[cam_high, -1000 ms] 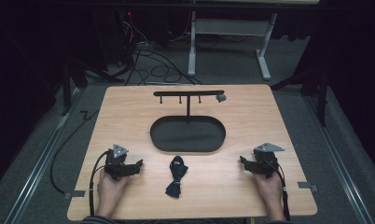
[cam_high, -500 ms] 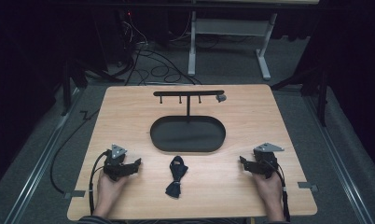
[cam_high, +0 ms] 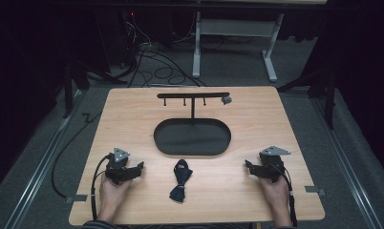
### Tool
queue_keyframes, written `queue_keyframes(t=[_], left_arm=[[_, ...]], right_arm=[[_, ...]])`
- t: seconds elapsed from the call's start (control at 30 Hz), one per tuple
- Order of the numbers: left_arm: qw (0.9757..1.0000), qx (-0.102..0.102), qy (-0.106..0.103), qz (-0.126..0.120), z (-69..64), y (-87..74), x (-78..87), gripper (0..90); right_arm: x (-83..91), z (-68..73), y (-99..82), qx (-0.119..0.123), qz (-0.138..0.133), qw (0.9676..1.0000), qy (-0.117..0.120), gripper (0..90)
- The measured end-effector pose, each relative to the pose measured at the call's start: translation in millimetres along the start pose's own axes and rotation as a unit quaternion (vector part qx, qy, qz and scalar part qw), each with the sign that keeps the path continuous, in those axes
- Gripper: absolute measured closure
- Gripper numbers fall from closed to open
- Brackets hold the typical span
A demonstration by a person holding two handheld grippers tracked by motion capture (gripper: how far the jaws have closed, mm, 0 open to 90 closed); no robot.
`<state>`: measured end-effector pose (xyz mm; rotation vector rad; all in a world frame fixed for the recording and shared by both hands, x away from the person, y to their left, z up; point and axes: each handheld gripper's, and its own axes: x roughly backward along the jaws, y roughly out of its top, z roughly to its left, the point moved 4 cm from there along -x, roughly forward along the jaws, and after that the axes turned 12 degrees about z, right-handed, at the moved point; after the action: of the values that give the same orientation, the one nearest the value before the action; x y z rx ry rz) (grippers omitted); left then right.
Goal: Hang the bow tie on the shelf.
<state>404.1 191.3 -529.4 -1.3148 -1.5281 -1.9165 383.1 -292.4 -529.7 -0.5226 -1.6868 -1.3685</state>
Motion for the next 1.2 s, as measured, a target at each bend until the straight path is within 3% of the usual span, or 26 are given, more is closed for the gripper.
queue_keyframes(t=[0.1,0.47,0.6,0.7,1.0,1.2], left_arm=[[0.9999,-0.008,-0.002,0.008,-4.8,0.9,5.7,26.7],[0.9994,-0.010,-0.029,-0.014,-19.2,0.5,28.2,28.9],[0.9993,-0.024,-0.026,-0.014,-28.2,2.4,34.4,29.8],[0.9985,-0.036,-0.036,-0.021,-38.8,7.2,39.5,30.4],[0.9963,-0.061,-0.059,-0.016,-60.1,12.5,40.6,32.2],[0.9952,-0.066,-0.071,-0.015,-70.0,18.1,38.8,32.4]], right_arm=[[0.0,0.0,0.0,0.001,0.000,1.0000,0.000,31.9],[0.0,0.0,0.0,0.000,0.000,1.0000,0.000,31.9],[0.0,-0.5,0.0,0.001,-0.001,1.0000,0.000,32.0],[0.0,-0.5,0.0,0.001,-0.001,1.0000,0.001,32.0],[0.0,-0.4,0.0,0.001,-0.001,1.0000,0.001,31.9],[0.0,-0.3,0.0,0.001,0.000,1.0000,0.000,31.9]])
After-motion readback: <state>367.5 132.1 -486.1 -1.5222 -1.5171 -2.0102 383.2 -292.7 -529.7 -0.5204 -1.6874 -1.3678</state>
